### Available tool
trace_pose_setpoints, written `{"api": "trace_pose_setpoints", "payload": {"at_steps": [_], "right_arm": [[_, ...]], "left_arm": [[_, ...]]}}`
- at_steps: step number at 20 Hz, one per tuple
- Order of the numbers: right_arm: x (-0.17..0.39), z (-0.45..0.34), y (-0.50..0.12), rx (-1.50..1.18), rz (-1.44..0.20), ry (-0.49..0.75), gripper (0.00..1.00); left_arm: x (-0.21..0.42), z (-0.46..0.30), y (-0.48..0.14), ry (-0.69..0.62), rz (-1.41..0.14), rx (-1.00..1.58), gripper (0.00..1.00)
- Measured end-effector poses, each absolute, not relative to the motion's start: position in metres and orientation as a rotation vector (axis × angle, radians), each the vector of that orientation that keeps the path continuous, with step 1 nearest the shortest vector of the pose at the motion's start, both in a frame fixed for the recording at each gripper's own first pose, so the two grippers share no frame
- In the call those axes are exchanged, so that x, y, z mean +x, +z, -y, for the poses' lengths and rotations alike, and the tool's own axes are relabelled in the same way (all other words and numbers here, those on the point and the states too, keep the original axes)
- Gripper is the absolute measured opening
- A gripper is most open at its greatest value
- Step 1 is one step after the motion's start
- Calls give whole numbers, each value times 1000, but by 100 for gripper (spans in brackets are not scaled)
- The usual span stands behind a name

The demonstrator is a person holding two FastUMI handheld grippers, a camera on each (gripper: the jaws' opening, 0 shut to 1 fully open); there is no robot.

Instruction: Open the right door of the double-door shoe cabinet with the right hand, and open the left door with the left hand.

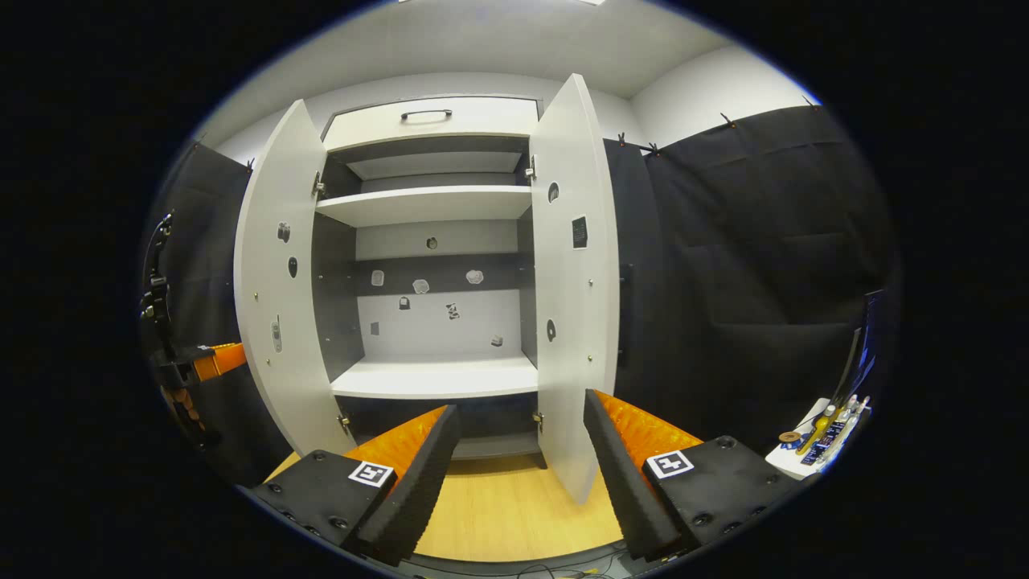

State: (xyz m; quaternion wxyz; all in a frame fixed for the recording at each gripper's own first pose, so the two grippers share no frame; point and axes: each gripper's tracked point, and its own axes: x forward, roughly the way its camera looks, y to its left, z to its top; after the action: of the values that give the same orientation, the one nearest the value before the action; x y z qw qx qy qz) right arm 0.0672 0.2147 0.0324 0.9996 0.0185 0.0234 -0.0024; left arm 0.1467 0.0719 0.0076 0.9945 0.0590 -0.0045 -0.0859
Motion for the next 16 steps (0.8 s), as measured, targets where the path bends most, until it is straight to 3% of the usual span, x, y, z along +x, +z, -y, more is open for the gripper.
{"api": "trace_pose_setpoints", "payload": {"at_steps": [2, 13, 14, 16], "right_arm": [[68, -221, 36, 36, -34, 8, 94], [59, -225, 38, 21, -22, 5, 93], [59, -226, 38, 20, -22, 5, 99], [59, -227, 38, 19, -21, 7, 99]], "left_arm": [[147, -75, 9, -183, 6, 113, 5], [142, -108, 15, -123, 9, 124, 4], [141, -114, 15, -111, 8, 123, 4], [141, -120, 16, -101, 9, 123, 4]]}}
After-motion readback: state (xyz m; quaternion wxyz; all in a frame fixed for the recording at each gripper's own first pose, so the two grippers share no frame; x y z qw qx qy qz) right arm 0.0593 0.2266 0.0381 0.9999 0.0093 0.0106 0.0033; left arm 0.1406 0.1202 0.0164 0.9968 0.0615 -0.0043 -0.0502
